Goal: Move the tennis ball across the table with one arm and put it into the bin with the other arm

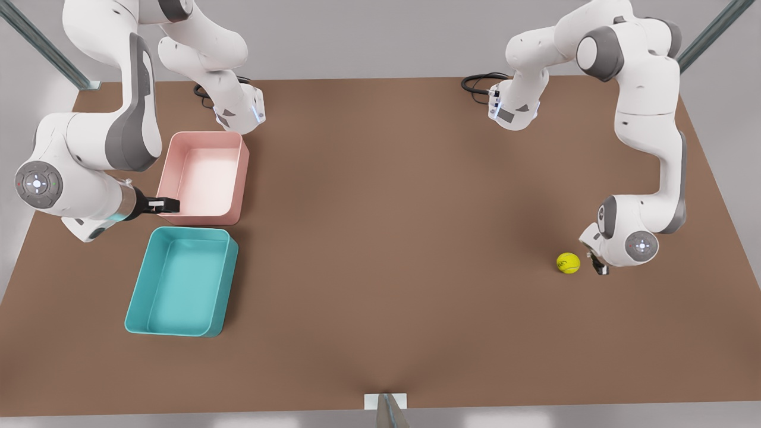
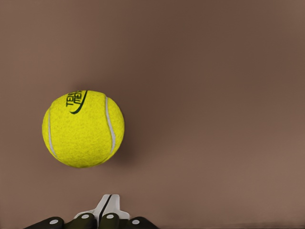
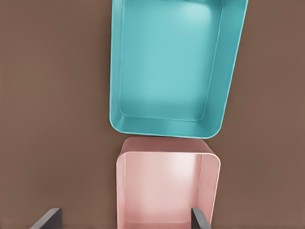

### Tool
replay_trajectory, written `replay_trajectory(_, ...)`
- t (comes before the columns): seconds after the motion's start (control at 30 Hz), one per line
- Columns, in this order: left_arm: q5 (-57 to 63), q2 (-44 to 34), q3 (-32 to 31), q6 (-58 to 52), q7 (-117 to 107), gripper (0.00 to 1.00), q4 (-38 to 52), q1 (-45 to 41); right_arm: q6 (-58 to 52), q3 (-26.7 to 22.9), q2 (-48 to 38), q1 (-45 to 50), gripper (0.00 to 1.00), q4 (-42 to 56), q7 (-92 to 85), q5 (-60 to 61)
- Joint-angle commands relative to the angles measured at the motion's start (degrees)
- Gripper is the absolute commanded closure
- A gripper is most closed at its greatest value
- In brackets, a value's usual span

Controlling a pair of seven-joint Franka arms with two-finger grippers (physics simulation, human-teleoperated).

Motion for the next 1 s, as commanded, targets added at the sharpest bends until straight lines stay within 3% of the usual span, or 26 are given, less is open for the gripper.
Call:
replay_trajectory(0.0, 0.38, 0.61, -0.01, 5.35, 23.42, 0.79, -0.01, 0.53, -0.06, 0.02, 0.01, 0.02, 0.0, 0.03, -0.9, 0.06)
replay_trajectory(0.53, -0.07, 1.66, 0.08, 9.39, 14.99, 0.79, -1.59, 1.15, 4.16, -0.15, -2.63, -0.42, 0.0, -0.05, -0.9, -1.52)
replay_trajectory(0.67, -0.94, 1.31, -0.01, 9.48, -4.5, 0.79, -1.94, -7.1, 3.9, -0.15, -2.54, -0.33, 0.0, -0.05, -0.9, -1.52)
replay_trajectory(0.7, -7.7, -0.79, -0.89, 8.86, -20.4, 0.79, -2.03, -13.7, 3.72, -0.07, -2.54, -0.33, 0.0, -0.05, -0.9, -1.52)
replay_trajectory(0.77, -18.6, -7.03, -6.07, 3.24, -52.4, 0.79, -1.41, -18.1, 3.55, -0.07, -2.45, -0.42, 0.0, -0.14, -0.81, -1.43)
replay_trajectory(0.8, -27.57, -7.74, -6.95, 3.15, -67.17, 0.79, -1.41, -17.57, 3.55, -0.07, -2.45, -0.33, 0.0, -0.14, -0.9, -1.43)
replay_trajectory(0.97, -36.72, -11.87, -7.22, -1.42, -82.3, 0.79, -0.1, -10.28, 3.55, -0.07, -2.37, -0.33, 0.0, -0.14, -0.9, -1.43)
